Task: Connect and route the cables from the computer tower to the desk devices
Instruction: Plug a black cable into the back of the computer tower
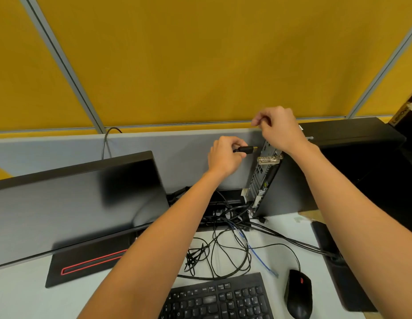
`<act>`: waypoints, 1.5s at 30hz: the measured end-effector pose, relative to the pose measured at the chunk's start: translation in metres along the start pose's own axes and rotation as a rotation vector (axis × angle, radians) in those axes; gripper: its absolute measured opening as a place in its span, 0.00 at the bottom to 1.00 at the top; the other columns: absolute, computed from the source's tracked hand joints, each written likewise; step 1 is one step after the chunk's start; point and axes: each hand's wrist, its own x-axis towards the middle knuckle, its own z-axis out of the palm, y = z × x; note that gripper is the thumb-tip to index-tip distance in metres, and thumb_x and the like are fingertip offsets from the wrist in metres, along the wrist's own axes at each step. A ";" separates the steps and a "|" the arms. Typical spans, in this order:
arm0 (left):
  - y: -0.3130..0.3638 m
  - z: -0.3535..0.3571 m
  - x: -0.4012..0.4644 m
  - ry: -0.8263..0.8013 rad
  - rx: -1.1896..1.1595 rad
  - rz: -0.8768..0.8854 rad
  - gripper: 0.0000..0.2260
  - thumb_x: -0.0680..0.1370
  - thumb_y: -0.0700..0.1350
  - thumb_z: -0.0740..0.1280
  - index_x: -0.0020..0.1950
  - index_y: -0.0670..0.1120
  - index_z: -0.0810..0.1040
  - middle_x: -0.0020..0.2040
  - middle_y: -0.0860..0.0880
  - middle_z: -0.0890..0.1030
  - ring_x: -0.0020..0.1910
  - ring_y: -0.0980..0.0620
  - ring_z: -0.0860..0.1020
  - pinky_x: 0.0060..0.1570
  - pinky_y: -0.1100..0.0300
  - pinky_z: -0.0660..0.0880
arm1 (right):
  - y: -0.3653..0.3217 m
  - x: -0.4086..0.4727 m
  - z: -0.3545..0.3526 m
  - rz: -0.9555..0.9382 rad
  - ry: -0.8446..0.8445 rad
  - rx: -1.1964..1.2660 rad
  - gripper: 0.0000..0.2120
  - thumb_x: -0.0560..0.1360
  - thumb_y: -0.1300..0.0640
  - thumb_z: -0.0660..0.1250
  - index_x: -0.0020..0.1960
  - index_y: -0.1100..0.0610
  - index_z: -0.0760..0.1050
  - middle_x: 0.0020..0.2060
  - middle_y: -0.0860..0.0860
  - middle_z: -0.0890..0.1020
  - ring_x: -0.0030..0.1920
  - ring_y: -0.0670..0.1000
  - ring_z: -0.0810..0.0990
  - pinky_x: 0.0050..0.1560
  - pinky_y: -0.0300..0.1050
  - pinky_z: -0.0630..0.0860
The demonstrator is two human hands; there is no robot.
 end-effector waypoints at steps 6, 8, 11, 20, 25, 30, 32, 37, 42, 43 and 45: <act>0.003 0.019 0.012 -0.010 0.058 0.016 0.07 0.73 0.42 0.73 0.49 0.52 0.82 0.49 0.54 0.83 0.53 0.51 0.78 0.47 0.60 0.70 | 0.011 0.011 0.008 0.171 -0.075 -0.172 0.12 0.75 0.61 0.57 0.47 0.56 0.80 0.45 0.57 0.82 0.47 0.61 0.78 0.50 0.52 0.73; 0.002 0.024 0.015 0.000 0.062 0.030 0.07 0.73 0.42 0.72 0.50 0.52 0.82 0.48 0.54 0.83 0.52 0.51 0.79 0.46 0.60 0.71 | 0.015 0.012 0.011 0.170 -0.100 -0.219 0.12 0.75 0.59 0.58 0.49 0.56 0.80 0.46 0.58 0.82 0.47 0.62 0.78 0.50 0.52 0.73; -0.002 0.026 0.017 0.014 0.055 0.060 0.08 0.74 0.42 0.72 0.51 0.52 0.83 0.48 0.53 0.84 0.51 0.49 0.79 0.46 0.58 0.73 | 0.017 0.014 0.012 0.151 -0.121 -0.242 0.11 0.76 0.58 0.59 0.50 0.56 0.80 0.45 0.57 0.82 0.44 0.59 0.77 0.51 0.51 0.71; -0.002 0.021 0.013 -0.018 0.154 0.162 0.09 0.74 0.43 0.71 0.52 0.54 0.82 0.48 0.52 0.84 0.50 0.48 0.79 0.43 0.56 0.74 | 0.017 0.013 0.011 0.151 -0.119 -0.217 0.10 0.74 0.58 0.60 0.42 0.56 0.80 0.38 0.56 0.82 0.42 0.61 0.78 0.41 0.46 0.67; -0.002 0.024 0.014 -0.004 0.175 0.176 0.09 0.75 0.44 0.71 0.54 0.52 0.82 0.49 0.50 0.84 0.51 0.47 0.79 0.43 0.58 0.72 | 0.014 0.013 0.010 0.165 -0.110 -0.198 0.11 0.75 0.58 0.59 0.42 0.55 0.80 0.39 0.55 0.82 0.43 0.60 0.77 0.45 0.46 0.66; 0.004 0.024 0.014 0.004 0.210 0.199 0.10 0.75 0.43 0.70 0.55 0.50 0.82 0.50 0.48 0.84 0.53 0.46 0.79 0.48 0.54 0.75 | 0.014 0.013 0.010 0.156 -0.103 -0.208 0.12 0.76 0.57 0.59 0.44 0.55 0.81 0.42 0.56 0.82 0.45 0.61 0.77 0.49 0.49 0.67; 0.005 0.026 0.013 0.002 0.191 0.214 0.10 0.74 0.42 0.70 0.55 0.48 0.82 0.50 0.48 0.84 0.53 0.46 0.79 0.49 0.53 0.76 | 0.014 0.014 0.010 0.145 -0.112 -0.225 0.12 0.76 0.57 0.59 0.45 0.55 0.81 0.41 0.56 0.82 0.45 0.61 0.77 0.51 0.49 0.66; -0.003 0.034 0.013 0.058 -0.003 0.132 0.07 0.71 0.39 0.72 0.47 0.48 0.83 0.42 0.51 0.84 0.45 0.51 0.81 0.46 0.55 0.77 | 0.015 0.014 0.011 0.127 -0.104 -0.245 0.11 0.77 0.57 0.59 0.48 0.55 0.81 0.41 0.55 0.80 0.42 0.58 0.73 0.55 0.51 0.67; -0.006 0.042 0.010 0.090 -0.038 0.119 0.08 0.71 0.39 0.72 0.49 0.48 0.83 0.44 0.51 0.84 0.46 0.51 0.81 0.46 0.55 0.77 | 0.015 0.014 0.012 0.118 -0.116 -0.253 0.11 0.75 0.59 0.59 0.44 0.55 0.80 0.38 0.53 0.81 0.44 0.59 0.75 0.55 0.51 0.62; -0.005 0.042 0.011 0.096 -0.036 0.119 0.09 0.71 0.39 0.72 0.49 0.48 0.83 0.44 0.50 0.84 0.46 0.51 0.81 0.46 0.56 0.77 | 0.015 0.014 0.013 0.116 -0.125 -0.254 0.11 0.74 0.59 0.59 0.43 0.55 0.81 0.38 0.53 0.81 0.44 0.59 0.76 0.55 0.51 0.62; -0.003 0.043 0.012 0.121 -0.051 0.112 0.09 0.71 0.37 0.71 0.49 0.47 0.84 0.43 0.50 0.85 0.45 0.50 0.81 0.46 0.56 0.76 | 0.014 0.014 0.012 0.110 -0.140 -0.258 0.11 0.74 0.59 0.59 0.42 0.55 0.81 0.37 0.53 0.82 0.45 0.58 0.76 0.56 0.51 0.61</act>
